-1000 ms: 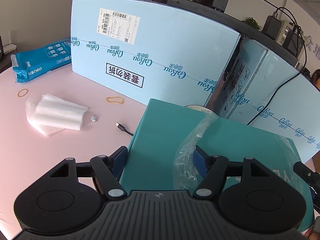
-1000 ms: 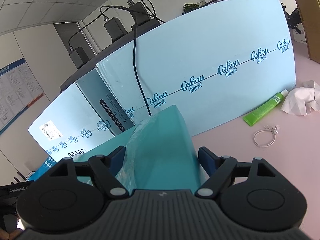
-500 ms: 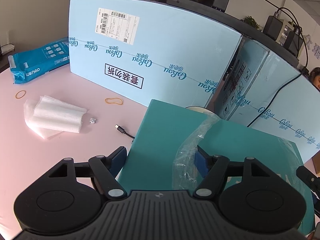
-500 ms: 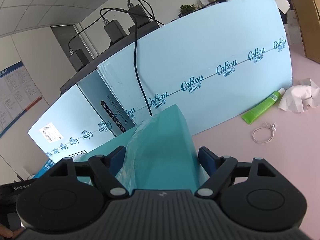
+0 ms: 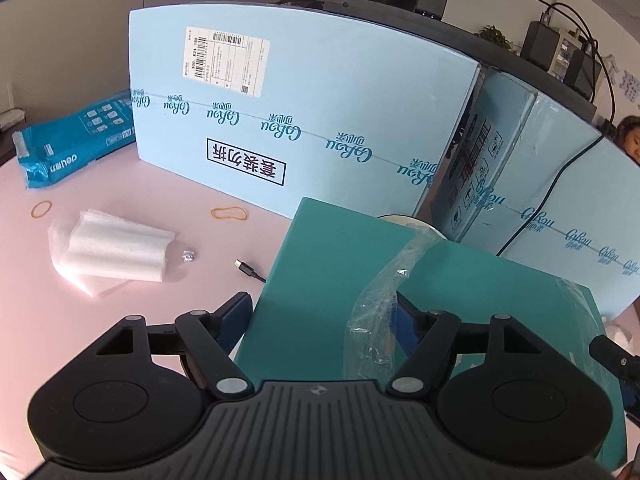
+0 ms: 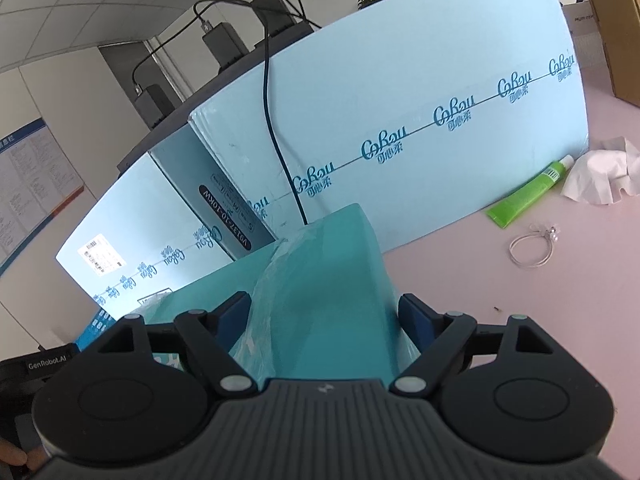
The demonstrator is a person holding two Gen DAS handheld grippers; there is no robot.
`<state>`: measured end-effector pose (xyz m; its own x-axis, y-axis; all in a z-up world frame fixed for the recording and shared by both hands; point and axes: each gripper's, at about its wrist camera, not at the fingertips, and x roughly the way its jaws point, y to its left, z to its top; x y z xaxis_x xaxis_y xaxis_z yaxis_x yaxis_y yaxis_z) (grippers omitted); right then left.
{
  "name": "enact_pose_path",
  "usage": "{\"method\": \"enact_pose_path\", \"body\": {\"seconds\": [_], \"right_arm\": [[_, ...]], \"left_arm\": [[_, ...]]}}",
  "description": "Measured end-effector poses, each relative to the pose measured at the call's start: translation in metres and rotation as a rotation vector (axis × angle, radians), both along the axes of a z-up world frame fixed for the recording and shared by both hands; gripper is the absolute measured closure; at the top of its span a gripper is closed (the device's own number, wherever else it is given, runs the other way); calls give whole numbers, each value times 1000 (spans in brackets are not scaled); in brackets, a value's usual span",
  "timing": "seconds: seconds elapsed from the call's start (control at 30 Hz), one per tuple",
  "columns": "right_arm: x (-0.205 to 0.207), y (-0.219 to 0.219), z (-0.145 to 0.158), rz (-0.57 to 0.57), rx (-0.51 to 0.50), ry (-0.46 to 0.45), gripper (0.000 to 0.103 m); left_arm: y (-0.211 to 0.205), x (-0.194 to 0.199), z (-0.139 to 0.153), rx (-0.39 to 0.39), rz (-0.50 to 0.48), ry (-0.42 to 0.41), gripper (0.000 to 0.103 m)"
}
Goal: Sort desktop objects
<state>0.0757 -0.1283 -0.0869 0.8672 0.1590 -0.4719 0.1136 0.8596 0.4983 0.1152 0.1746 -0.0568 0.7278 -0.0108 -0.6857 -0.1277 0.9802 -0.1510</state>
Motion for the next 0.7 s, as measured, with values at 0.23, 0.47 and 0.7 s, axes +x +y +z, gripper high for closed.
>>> {"method": "enact_pose_path", "body": {"seconds": [0.23, 0.47, 0.7], "right_arm": [[7, 1, -12, 42, 16, 27, 9], [8, 1, -18, 85, 25, -1, 0], [10, -7, -23, 94, 84, 28, 0]], "left_arm": [[5, 1, -16, -26, 10, 13, 34], [8, 2, -28, -74, 40, 20, 25], [9, -1, -31, -98, 55, 15, 22]]}}
